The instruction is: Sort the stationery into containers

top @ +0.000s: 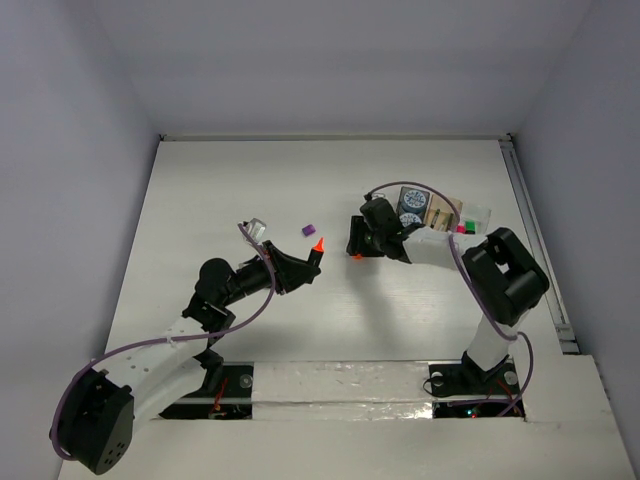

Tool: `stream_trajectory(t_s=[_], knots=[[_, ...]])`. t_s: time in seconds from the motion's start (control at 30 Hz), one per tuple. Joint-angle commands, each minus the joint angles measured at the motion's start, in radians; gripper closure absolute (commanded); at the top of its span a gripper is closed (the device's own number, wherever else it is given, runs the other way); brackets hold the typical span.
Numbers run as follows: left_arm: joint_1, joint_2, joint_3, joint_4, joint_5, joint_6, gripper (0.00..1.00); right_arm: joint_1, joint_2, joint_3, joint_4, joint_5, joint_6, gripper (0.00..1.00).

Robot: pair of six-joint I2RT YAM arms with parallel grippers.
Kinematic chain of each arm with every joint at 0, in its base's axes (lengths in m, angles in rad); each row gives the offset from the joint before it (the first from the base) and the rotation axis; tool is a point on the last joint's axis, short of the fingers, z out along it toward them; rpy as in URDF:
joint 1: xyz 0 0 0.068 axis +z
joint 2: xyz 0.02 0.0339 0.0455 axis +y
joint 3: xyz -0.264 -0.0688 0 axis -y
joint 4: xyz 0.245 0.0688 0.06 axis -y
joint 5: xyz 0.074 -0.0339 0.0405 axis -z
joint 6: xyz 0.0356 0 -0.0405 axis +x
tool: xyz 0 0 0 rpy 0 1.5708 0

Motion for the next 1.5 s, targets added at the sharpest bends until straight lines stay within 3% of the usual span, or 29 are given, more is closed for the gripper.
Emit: stream_trajectory(t_s=[0.0,0.23,0.43,0.77,0.9,0.97,1.0,1.2,1.47], knots=[[0.004,-0.021,0.008,0.055,0.013,-0.001,1.00,-0.008,0.029,0.034,-0.125,0.069,-0.056,0.47],[0.004,-0.022,0.007,0.055,0.014,0.001,1.00,0.011,0.046,0.100,-0.262,0.105,-0.107,0.47],[0.004,-0.028,0.001,0.056,0.012,0.001,1.00,0.038,0.100,0.160,-0.309,0.111,-0.125,0.48],[0.004,-0.028,-0.005,0.061,0.012,-0.001,1.00,0.049,0.137,0.192,-0.339,0.113,-0.125,0.60],[0.004,-0.027,-0.009,0.068,0.017,-0.005,1.00,0.049,0.151,0.201,-0.351,0.119,-0.128,0.57],[0.004,-0.030,-0.012,0.067,0.014,-0.005,1.00,0.049,0.143,0.194,-0.342,0.119,-0.130,0.63],[0.004,-0.030,-0.013,0.067,0.012,-0.005,1.00,0.049,0.137,0.189,-0.339,0.125,-0.130,0.73],[0.004,-0.011,-0.027,0.113,0.026,-0.042,1.00,0.049,-0.042,0.119,-0.215,0.096,-0.096,0.87],[-0.059,0.013,-0.058,0.180,-0.003,-0.070,1.00,0.049,-0.364,0.022,-0.051,0.103,0.013,0.87]])
